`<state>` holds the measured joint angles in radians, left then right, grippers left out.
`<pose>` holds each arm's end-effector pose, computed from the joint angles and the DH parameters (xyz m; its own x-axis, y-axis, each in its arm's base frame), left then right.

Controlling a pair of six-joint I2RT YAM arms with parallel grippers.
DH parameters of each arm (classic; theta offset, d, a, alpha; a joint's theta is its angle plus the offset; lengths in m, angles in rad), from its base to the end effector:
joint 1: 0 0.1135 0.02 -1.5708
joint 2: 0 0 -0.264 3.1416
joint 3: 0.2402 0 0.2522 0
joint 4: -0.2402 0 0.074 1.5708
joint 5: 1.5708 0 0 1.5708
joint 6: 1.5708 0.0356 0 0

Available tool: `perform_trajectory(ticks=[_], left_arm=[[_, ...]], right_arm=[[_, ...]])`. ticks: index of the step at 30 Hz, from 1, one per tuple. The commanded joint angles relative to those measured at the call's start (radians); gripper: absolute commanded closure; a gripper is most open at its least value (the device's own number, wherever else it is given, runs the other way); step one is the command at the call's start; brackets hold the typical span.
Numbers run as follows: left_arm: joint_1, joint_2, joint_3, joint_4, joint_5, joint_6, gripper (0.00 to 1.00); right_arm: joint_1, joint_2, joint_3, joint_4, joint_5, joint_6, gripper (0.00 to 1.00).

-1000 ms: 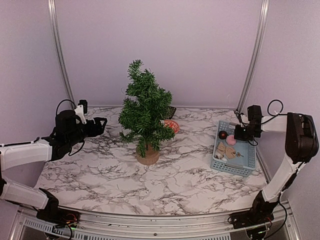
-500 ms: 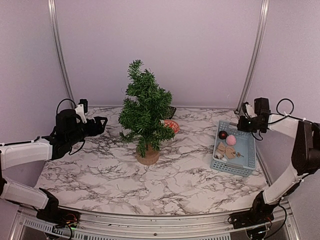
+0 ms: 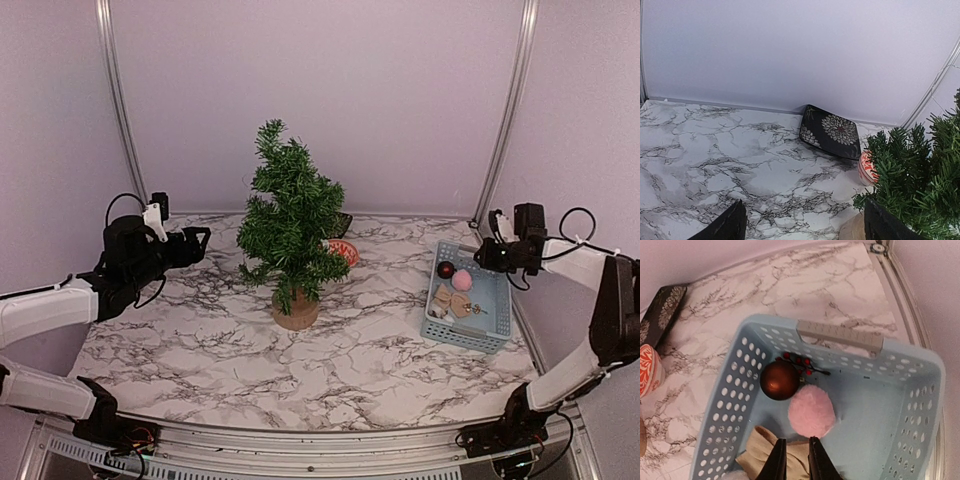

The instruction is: Decorate the small christmas tree

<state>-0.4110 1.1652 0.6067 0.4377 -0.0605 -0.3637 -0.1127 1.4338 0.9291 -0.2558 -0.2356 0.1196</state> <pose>0.2430 -0.1035 0.2640 -0.2255 -0.2890 -0.9304 0.2820 0.8947 -0.3463 0.3051 -0.0262 0.2342 -0.6870 0.1945 -0.7001 0.0235 0.9689 0.2462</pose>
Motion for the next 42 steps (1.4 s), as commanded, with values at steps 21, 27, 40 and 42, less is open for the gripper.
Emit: perform_trajectory(ticks=[21,27,40,42], left_arm=[[0.005,0.041,0.035,0.001,0.043,0.000,0.19],[0.005,0.045,0.036,0.001,0.046,0.002,0.19],[0.005,0.027,0.041,0.001,0.052,-0.002,0.19],[0.006,0.028,0.041,0.001,0.056,-0.003,0.19]], right_arm=[[-0.065,0.189,0.001,0.134,-0.049,0.007,0.62],[-0.064,0.231,0.050,0.108,-0.090,-0.027,0.55],[-0.038,0.354,0.089,0.102,-0.107,-0.054,0.56],[-0.032,0.364,0.092,0.100,-0.107,-0.055,0.62]])
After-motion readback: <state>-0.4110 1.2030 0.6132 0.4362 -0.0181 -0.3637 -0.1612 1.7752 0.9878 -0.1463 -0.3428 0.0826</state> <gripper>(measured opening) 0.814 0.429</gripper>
